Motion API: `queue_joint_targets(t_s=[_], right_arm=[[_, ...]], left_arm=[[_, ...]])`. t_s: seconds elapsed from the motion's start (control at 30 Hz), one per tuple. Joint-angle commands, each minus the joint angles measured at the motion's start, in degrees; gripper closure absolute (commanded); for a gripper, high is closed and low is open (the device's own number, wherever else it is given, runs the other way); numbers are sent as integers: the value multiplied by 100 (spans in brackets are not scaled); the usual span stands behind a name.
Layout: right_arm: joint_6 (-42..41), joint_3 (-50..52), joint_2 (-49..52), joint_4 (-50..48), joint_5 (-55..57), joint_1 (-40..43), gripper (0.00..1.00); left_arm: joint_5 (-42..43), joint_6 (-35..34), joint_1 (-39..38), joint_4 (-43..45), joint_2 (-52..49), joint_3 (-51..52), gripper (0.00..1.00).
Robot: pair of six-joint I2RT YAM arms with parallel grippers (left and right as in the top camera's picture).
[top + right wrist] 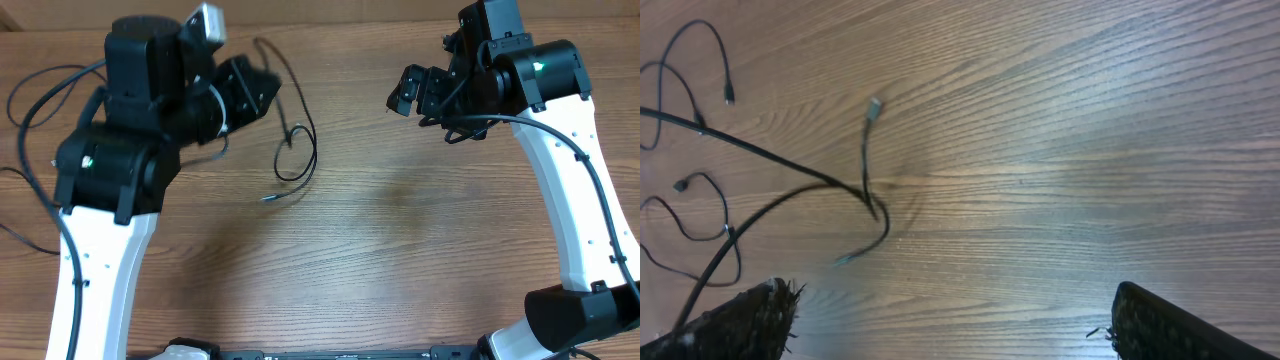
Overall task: Untangle cables
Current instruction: 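Lift the held cable with the left gripper and carry it left, then lower the cable at the lower left with the left gripper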
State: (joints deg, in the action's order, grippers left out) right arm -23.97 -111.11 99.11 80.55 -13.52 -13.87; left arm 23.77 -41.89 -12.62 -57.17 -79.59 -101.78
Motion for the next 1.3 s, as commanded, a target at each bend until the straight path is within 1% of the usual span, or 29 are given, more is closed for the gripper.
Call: queue_joint_targets(t_s=[0.0, 0.07, 0.1, 0.33, 0.43, 0.5, 0.63, 0.67, 0.73, 0.97, 1.13, 1.27], right_arm=[[-4, -59, -96, -26, 24, 24, 0], [-4, -59, -96, -28, 22, 24, 0], [-4, -59, -96, -28, 24, 24, 0], [-4, -59, -96, -28, 22, 24, 0], [-4, -59, -96, -28, 24, 24, 0], [-4, -59, -96, -28, 24, 24, 0], [-4, -59, -96, -28, 24, 24, 0], [-4, -59, -96, -28, 24, 24, 0], [-4, -59, -96, -28, 22, 24, 0], [-4, -59, -96, -28, 24, 22, 0], [-4, -59, -96, -28, 24, 24, 0], [-4, -59, -96, -28, 24, 24, 0]], left_arm=[[-1453, -483, 63, -734, 297, -129, 96], [-2035, -911, 63, -1250, 343, -129, 96], [-2201, -975, 63, -1449, 363, -129, 96], [-2835, -1003, 72, -2524, 413, -129, 96], [-3064, -1427, 122, -3034, 417, -129, 96], [-3346, -1650, 273, -3394, 420, -129, 96], [-3589, -1685, 688, -3718, 417, -125, 96], [-3663, -1685, 911, -3829, 417, -125, 96], [-3790, -1685, 1217, -3950, 417, -125, 96], [-3908, -1237, 2361, -3963, 417, 13, 96], [-3939, -1231, 2883, -3963, 417, 487, 96], [-4013, -1451, 3265, -3862, 407, 1075, 96]])
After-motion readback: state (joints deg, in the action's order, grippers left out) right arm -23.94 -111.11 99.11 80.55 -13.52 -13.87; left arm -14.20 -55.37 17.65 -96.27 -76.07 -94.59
